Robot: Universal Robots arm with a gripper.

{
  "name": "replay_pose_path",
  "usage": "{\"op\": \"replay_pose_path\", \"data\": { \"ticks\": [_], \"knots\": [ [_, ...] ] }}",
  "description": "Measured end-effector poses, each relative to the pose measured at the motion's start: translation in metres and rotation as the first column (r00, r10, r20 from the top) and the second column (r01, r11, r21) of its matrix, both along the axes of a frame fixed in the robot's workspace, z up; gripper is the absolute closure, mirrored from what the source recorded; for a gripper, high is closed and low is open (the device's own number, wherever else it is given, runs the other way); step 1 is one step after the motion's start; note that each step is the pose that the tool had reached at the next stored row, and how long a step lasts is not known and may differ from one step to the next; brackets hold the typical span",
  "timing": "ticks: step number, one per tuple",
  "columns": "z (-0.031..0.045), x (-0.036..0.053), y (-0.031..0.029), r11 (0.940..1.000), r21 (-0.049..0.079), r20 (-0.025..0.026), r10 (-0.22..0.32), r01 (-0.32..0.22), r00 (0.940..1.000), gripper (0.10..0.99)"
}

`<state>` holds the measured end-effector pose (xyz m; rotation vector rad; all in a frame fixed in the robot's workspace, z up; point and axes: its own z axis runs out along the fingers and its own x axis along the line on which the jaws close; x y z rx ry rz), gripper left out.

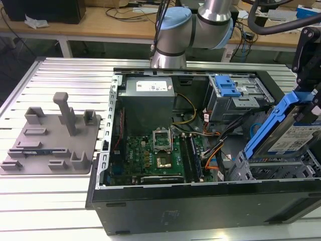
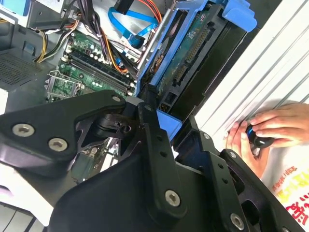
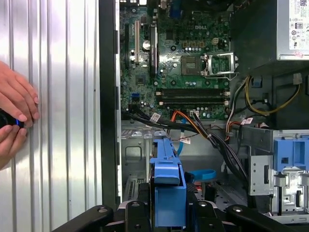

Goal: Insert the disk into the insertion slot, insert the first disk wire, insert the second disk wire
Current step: 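Insert the disk into the insertion slot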

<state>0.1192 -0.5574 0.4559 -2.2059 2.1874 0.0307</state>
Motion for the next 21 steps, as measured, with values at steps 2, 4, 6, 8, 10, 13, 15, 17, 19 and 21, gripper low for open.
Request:
{"op": "replay_pose_path", "data": {
  "ticks": [2,4,6,8,10,13,15,17,19,21],
  "knots": [
    [-0.0018,0.0,0.0,1.0,0.0,0.0,0.0,0.0,1.0,0.718],
    [-0.0044,0.0,0.0,1.0,0.0,0.0,0.0,0.0,1.0,0.718],
    [-0.0066,0.0,0.0,1.0,0.0,0.0,0.0,0.0,1.0,0.718],
    [-0.0086,0.0,0.0,1.0,0.0,0.0,0.0,0.0,1.0,0.718],
    [-0.0126,0.0,0.0,1.0,0.0,0.0,0.0,0.0,1.0,0.718],
    [-0.0164,0.0,0.0,1.0,0.0,0.0,0.0,0.0,1.0,0.718],
    [-0.0191,0.0,0.0,1.0,0.0,0.0,0.0,0.0,1.0,0.718],
    [-0.0219,0.0,0.0,1.0,0.0,0.0,0.0,0.0,1.0,0.718],
    [-0.0248,0.0,0.0,1.0,0.0,0.0,0.0,0.0,1.0,0.718],
    [-0.0318,0.0,0.0,1.0,0.0,0.0,0.0,0.0,1.0,0.718]
  ]
}}
